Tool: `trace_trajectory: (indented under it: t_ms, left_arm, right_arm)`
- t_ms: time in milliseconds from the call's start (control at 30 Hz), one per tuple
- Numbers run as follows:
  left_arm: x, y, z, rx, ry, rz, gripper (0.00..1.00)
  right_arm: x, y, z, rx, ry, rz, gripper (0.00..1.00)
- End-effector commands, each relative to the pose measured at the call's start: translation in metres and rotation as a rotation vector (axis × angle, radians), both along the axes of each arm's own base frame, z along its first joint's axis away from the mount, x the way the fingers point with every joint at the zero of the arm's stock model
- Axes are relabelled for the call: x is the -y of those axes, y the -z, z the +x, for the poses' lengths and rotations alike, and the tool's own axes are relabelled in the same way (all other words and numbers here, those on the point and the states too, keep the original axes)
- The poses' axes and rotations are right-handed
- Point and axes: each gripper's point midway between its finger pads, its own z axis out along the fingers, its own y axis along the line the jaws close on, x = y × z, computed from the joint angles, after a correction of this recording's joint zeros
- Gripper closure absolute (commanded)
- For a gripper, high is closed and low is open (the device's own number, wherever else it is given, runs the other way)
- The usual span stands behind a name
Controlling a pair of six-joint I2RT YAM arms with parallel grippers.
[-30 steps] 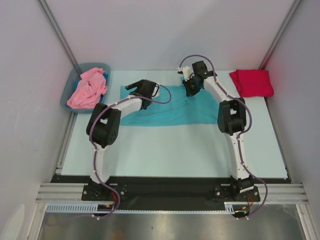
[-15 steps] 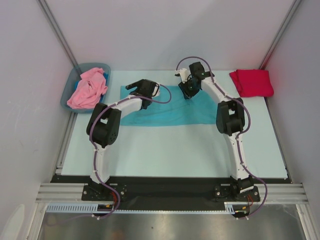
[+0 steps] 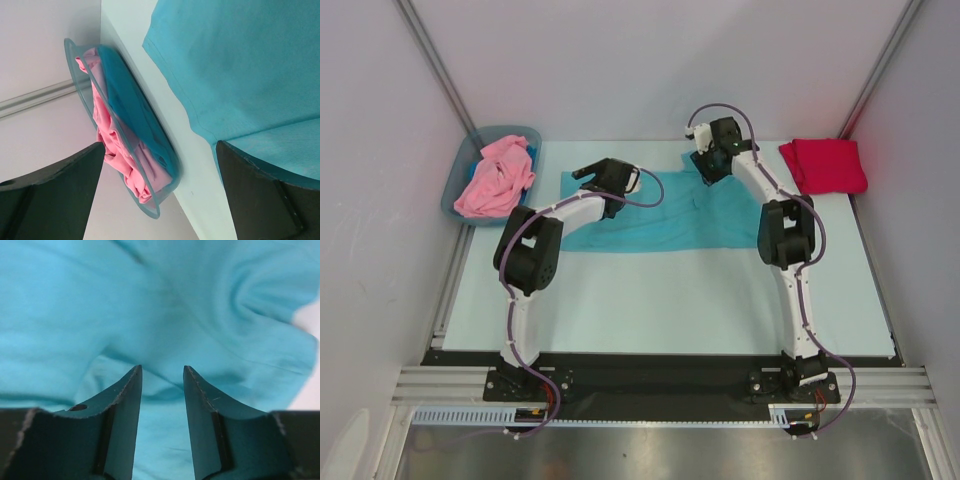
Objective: Fold and stack the t-shirts
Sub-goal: Fold the tshirt
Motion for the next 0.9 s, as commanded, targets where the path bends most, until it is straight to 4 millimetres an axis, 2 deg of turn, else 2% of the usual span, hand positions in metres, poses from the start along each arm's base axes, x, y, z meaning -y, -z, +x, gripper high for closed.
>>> trace_trajectory:
  t_ms: [0,133,333,600,867]
  left_arm:
    - [0.007,-0.013,0.004,0.047,-0.004,-0.025,0.00]
    - [0.006,-0.011,0.001,0.039,0.014,-0.014,0.00]
    - [0.000,0.000,-0.003,0.038,0.066,0.046,0.00]
    - [0.003,-0.004,0.002,0.048,0.059,0.034,0.00]
    - [0.003,0.001,0.003,0.039,0.060,0.039,0.00]
  right_arm:
    - [0.038,-0.021,0.037,0.137,0.165,-0.052,0.57]
    - [0.065,-0.022,0.043,0.154,0.244,-0.073,0.57]
    - [0.102,-0.007,0.039,0.107,0.307,-0.092,0.58]
    - [0.106,-0.012,0.031,0.078,0.295,-0.066,0.57]
    - [0.099,0.001,0.018,0.023,0.260,-0.054,0.56]
